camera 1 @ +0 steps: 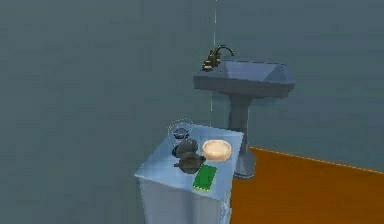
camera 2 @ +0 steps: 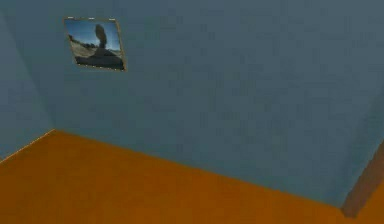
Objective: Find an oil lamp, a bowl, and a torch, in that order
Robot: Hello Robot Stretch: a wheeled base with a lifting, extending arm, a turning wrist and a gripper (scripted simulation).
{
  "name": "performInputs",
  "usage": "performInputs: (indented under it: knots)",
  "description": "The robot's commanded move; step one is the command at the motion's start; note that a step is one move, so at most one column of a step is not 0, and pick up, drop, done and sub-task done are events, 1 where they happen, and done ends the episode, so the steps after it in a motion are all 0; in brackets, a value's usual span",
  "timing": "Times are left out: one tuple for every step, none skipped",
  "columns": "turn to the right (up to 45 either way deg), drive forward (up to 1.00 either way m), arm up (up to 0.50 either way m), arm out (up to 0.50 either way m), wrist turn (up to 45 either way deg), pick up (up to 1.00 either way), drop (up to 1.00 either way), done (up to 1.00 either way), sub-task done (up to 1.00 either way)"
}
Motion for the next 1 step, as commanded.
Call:
performInputs:
  knots:
    - [0.0,0.0,0.0,0.0,0.0,0.0,0.0,0.0,1.0]
